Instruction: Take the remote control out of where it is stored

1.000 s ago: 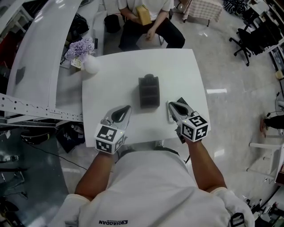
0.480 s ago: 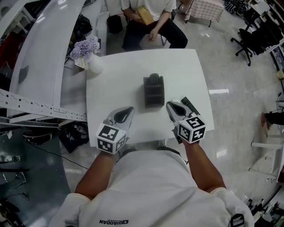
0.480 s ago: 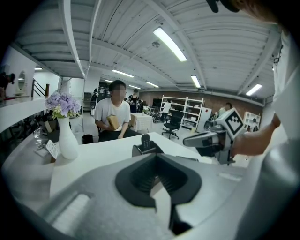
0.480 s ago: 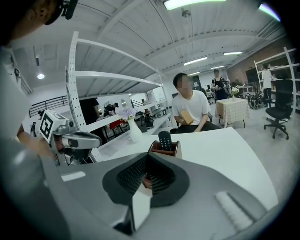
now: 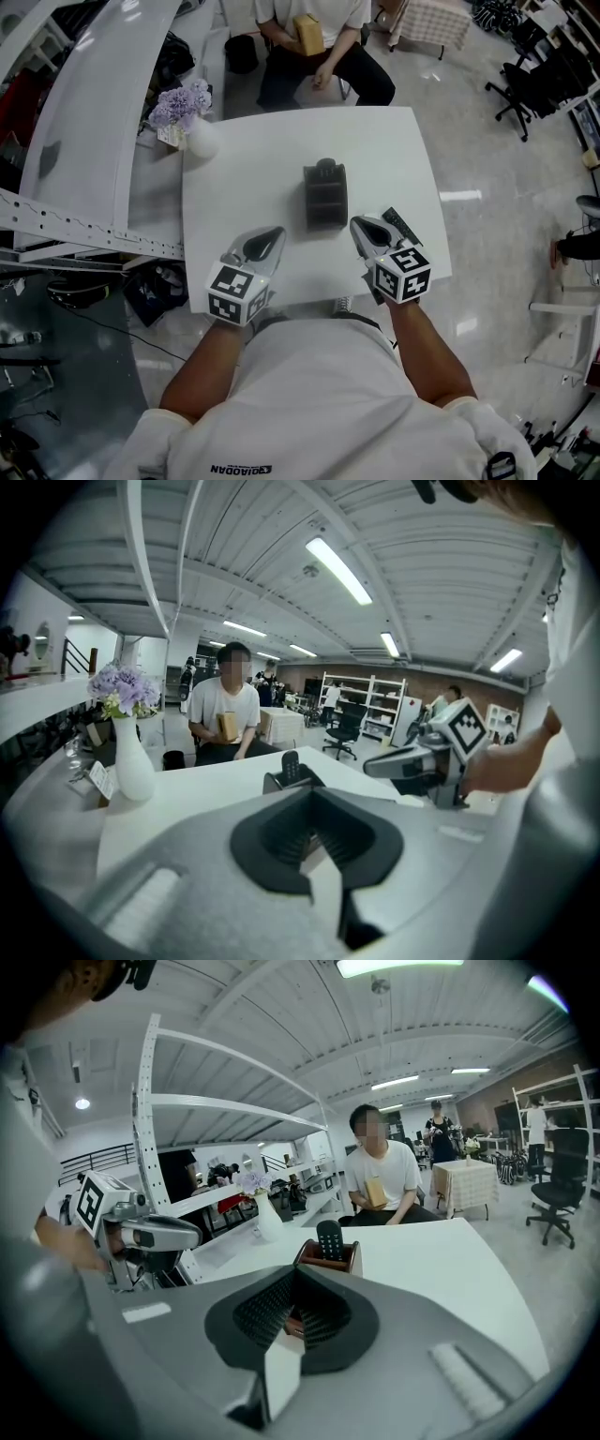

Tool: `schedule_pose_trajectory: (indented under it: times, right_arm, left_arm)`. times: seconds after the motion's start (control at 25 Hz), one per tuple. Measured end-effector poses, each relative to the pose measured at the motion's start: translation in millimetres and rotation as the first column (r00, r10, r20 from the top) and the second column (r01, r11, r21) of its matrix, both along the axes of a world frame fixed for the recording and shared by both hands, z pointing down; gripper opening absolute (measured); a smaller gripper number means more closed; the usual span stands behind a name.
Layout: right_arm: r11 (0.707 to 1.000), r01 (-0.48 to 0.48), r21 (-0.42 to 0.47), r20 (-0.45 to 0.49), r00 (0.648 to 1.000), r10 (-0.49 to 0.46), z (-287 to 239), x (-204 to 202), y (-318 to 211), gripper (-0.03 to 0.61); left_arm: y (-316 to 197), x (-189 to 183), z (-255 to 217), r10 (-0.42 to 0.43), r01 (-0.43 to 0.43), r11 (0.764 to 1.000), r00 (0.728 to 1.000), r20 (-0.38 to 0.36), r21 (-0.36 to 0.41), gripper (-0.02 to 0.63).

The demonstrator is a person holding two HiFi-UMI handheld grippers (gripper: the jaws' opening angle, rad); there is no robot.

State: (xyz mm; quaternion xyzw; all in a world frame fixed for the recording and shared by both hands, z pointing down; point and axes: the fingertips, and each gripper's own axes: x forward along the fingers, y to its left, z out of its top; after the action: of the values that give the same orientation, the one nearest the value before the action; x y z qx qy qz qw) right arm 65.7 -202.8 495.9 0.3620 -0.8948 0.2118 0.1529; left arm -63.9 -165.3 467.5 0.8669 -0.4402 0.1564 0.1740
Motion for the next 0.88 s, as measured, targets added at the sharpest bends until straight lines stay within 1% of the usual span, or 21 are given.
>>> schedule_pose_trajectory:
  times: [0.28, 0.48, 0.64, 0.76, 0.88]
  right_arm:
    - [1.0, -0.008, 0.024, -0.017, 1.0, 0.008, -0.2, -5.5, -13.3, 0.006]
    - [0.999, -0.02, 0.047, -0.033, 0.999, 0.021, 4.3, -18.7, -31.4, 0.006]
    - [0.997, -0.05, 0.061, -0.057, 0.997, 0.053, 10.0, -27.9, -51.6, 0.008]
    - [0.997, -0.053, 0.059, -0.08, 0.995, 0.057, 16.8, -38.8, -67.0, 0.058]
    - [0.996, -0.062, 0.06, -0.101, 0.993, 0.068, 23.7, -47.5, -83.7, 0.058]
  left_arm:
    - [-2.6, -6.7, 0.5, -0.022, 0.022, 1.0, 1.0, -0.001, -0.002, 0.002]
    - [-2.2, -16.1, 4.8, -0.032, 0.032, 0.999, 0.999, 0.02, -0.008, 0.002]
    - [-1.3, -24.1, 7.4, -0.042, 0.042, 0.999, 0.999, 0.035, -0.011, 0.002]
    - [0.3, -32.0, 10.0, -0.05, 0.051, 0.999, 0.998, 0.042, -0.014, 0.002]
    - [0.8, -41.3, 10.7, -0.069, 0.07, 0.997, 0.997, 0.039, -0.013, 0.002]
